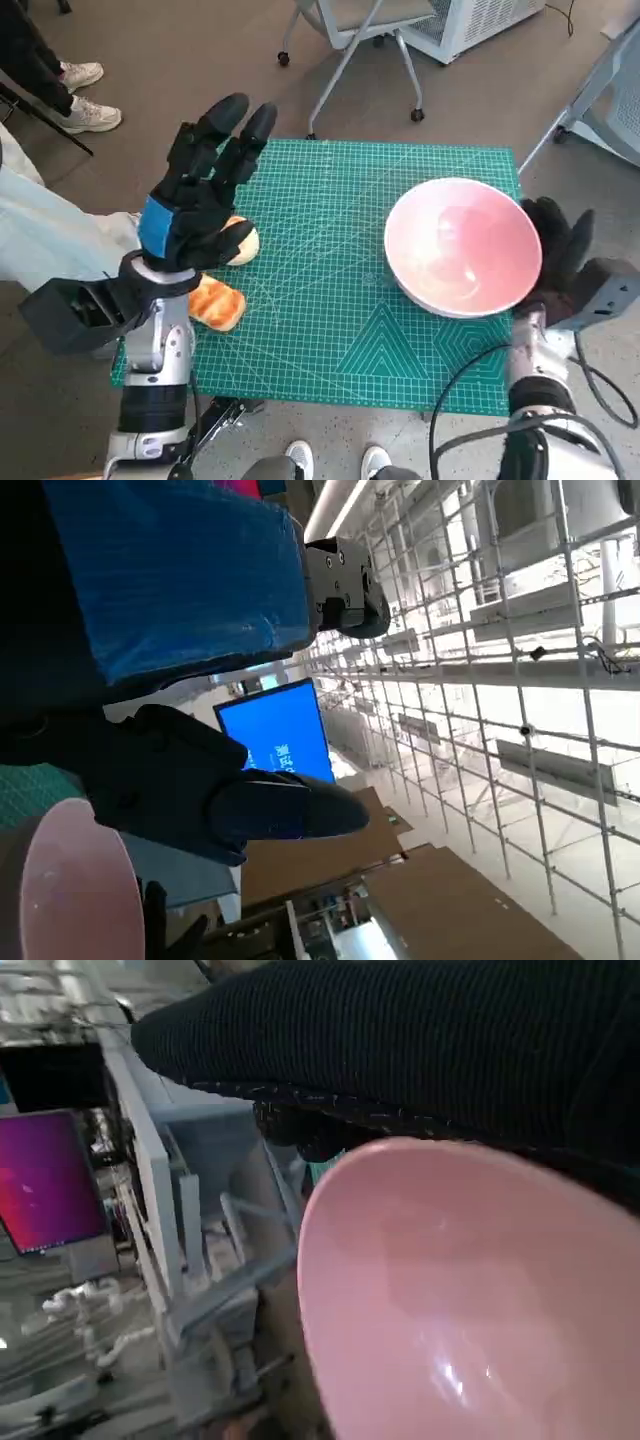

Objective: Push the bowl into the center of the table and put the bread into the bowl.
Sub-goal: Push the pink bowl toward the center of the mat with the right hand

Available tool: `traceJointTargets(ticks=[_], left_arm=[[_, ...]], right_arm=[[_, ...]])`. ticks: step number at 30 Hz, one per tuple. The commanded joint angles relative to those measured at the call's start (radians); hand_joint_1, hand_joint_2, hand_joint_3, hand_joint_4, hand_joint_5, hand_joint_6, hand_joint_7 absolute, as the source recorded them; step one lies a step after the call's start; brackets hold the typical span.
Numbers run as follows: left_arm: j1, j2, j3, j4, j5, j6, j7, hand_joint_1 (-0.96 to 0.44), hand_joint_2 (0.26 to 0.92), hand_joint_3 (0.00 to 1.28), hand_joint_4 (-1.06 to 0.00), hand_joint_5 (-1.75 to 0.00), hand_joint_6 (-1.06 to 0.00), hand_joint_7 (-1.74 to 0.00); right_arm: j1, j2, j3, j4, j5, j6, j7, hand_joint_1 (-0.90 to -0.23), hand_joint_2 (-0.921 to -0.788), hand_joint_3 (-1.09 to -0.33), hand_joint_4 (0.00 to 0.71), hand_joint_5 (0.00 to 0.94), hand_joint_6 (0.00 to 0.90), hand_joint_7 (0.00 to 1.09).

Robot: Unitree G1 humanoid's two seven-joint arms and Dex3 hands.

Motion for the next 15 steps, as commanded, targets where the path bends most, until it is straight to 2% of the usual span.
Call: traceJointTargets(ticks=[1,8,15], left_arm=[[0.022,0.014,0.015,-0.031,-0.014,0.017,0.007,-0.65,0.921,0.34,-0.17,-0.01,0.00,-0.48],[0.042,0.024,0.020,-0.049,-0.003,0.011,0.020,-0.65,0.921,0.35,-0.17,-0.01,0.00,-0.50],[0.053,0.038,0.029,-0.058,0.015,-0.004,0.031,-0.65,0.921,0.38,-0.18,-0.01,0.00,-0.45]], right_arm=[[-0.016,0.039,0.000,0.009,0.007,0.009,0.009,-0.616,-0.921,-0.817,0.130,0.007,0.185,0.30],[-0.037,0.063,0.040,0.008,-0.023,-0.017,0.012,-0.597,-0.921,-0.860,0.131,0.005,0.176,0.30],[-0.073,0.093,0.047,0.013,-0.023,0.006,0.006,-0.581,-0.921,-0.919,0.120,0.000,0.154,0.29]])
